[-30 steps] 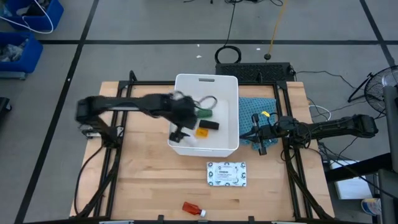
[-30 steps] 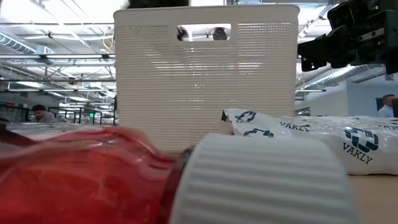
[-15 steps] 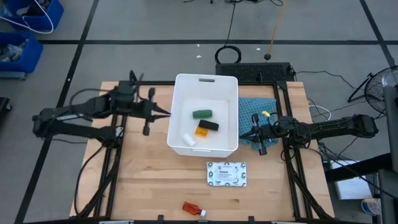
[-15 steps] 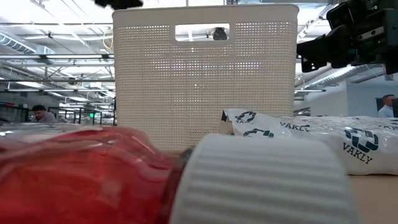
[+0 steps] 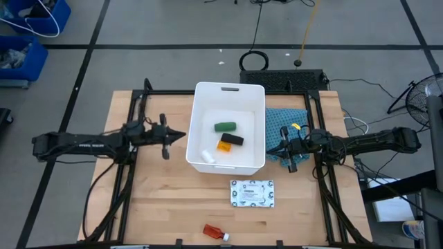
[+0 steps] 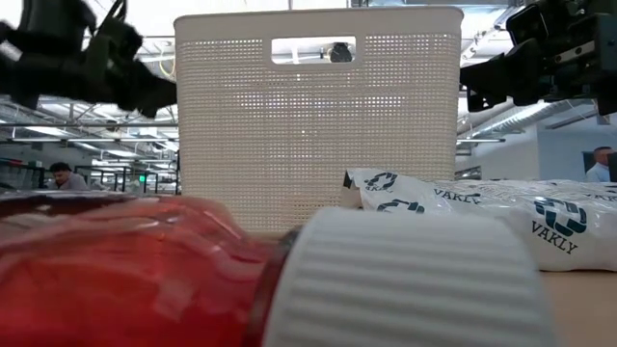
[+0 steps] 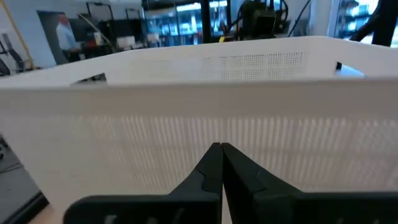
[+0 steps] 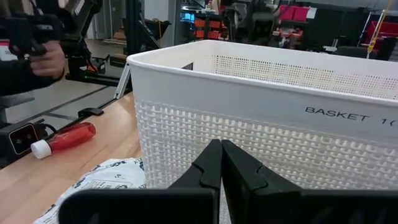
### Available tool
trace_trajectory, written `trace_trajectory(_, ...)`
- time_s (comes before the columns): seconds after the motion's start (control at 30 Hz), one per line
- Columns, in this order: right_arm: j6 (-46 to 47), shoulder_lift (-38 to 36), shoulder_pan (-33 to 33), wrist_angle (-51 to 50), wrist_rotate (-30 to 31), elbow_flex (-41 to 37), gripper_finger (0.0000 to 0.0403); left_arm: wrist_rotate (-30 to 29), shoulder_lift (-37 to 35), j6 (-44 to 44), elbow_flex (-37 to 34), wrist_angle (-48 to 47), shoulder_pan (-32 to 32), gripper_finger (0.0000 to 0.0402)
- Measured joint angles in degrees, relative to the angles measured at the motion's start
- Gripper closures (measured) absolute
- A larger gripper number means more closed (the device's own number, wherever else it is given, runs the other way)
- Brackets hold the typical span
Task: Pick & place medical supplies in basket/bin
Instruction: Put the white mailer bag into the white bin
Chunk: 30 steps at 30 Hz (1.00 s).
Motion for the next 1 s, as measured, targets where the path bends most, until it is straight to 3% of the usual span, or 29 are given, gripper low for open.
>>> trace_trajectory(0.1,-0.53,0.02,0.00,0.02,0.15,0.00,0.0403,-0.12,0.00,-1.86,-4.18,5.35,0.00,0.0399)
trace_trajectory(0.27,-1.44,0.02,0.00,0.02,0.15,0.02,0.0403,0.07,0.00,-1.59,-3.96,3.56,0.00,0.0398)
trace_trajectory(0.5,-2.04,0.00,0.01,0.74,3.12,0.02,0.0403,5.26,-0.04,-1.10,-3.86,1.39,0.65,0.0398)
trace_trajectory(0.67,-1.90,0.02,0.00,1.04,4.49,0.02,0.0403,5.51,-0.36,-2.53,2.00,-5.32,1.93,0.0399)
trace_trajectory(0.8,-1.42,0.02,0.00,0.95,4.34,0.02,0.0403,4.91,-2.49,-0.38,8.22,-15.32,-2.89,0.0400)
trace_trajectory(1.0,1.24,0.02,0.00,0.92,4.19,0.02,0.0403,-2.67,-9.69,9.15,7.03,-16.07,-12.76,0.0400)
